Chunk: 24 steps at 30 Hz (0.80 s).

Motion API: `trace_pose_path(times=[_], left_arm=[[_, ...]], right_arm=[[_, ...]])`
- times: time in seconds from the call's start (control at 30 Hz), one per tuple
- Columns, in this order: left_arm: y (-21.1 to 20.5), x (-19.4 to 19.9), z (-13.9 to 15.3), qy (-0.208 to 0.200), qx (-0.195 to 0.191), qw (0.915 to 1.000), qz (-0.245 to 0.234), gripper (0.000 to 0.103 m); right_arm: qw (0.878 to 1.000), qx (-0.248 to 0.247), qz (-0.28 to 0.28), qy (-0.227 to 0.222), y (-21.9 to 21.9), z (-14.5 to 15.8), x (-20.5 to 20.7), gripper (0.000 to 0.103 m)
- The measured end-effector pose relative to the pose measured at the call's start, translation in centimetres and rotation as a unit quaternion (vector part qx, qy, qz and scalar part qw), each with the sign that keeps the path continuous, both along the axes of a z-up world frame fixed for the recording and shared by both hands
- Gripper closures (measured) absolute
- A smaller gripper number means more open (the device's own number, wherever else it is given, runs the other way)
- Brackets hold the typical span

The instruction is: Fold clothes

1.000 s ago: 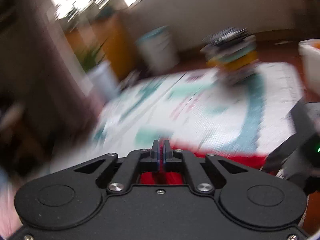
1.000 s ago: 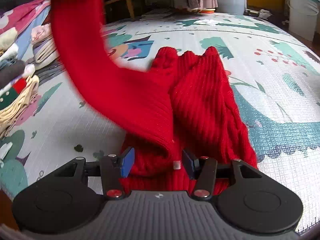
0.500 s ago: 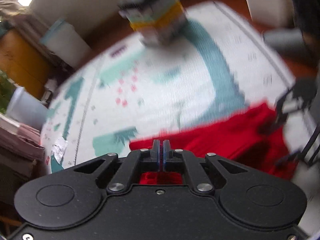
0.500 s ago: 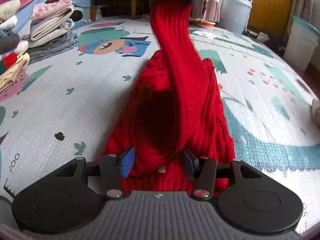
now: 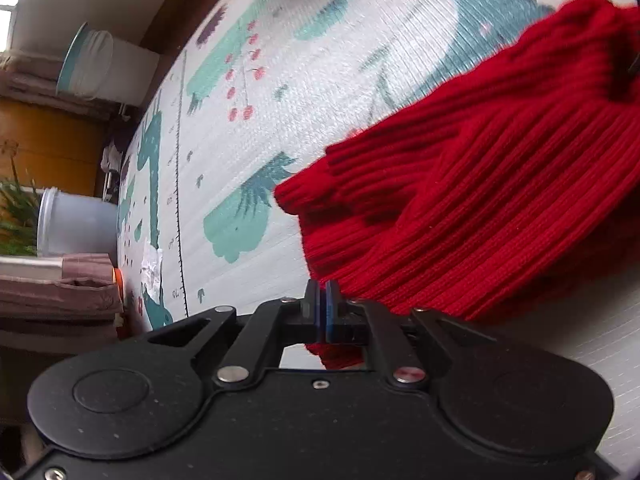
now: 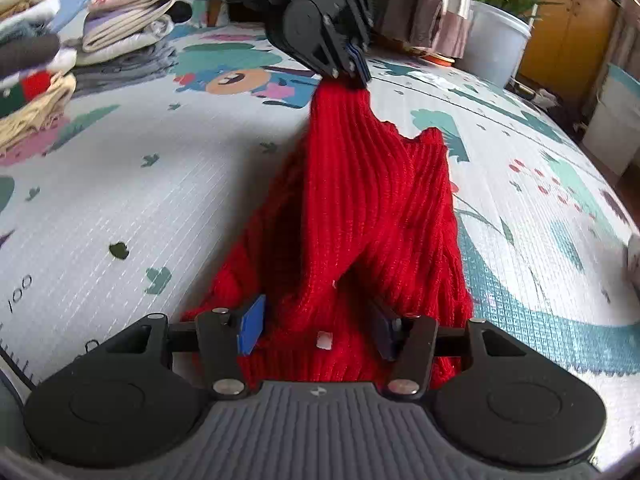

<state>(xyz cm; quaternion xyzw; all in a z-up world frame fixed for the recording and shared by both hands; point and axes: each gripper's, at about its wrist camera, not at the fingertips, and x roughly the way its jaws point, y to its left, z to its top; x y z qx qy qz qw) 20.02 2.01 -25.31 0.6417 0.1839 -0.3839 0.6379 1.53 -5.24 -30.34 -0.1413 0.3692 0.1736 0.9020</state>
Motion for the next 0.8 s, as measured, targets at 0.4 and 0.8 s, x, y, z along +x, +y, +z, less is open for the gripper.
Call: trace_pose_path(times=[0.4, 0.8], left_arm=[[0.1, 3.6, 0.1, 0.070, -0.096, 0.9909, 0.064, 0.102], [-0.1, 4.8, -1.6, 0.079, -0.134, 0.9793, 0.129, 0.102]], right_arm=[[0.994, 0.067, -0.011, -0.082, -1.3, 3.0, -0.5, 0.045], [0.991, 0.083, 0.101, -0.016, -0.1, 0.5, 4.9, 0.046]])
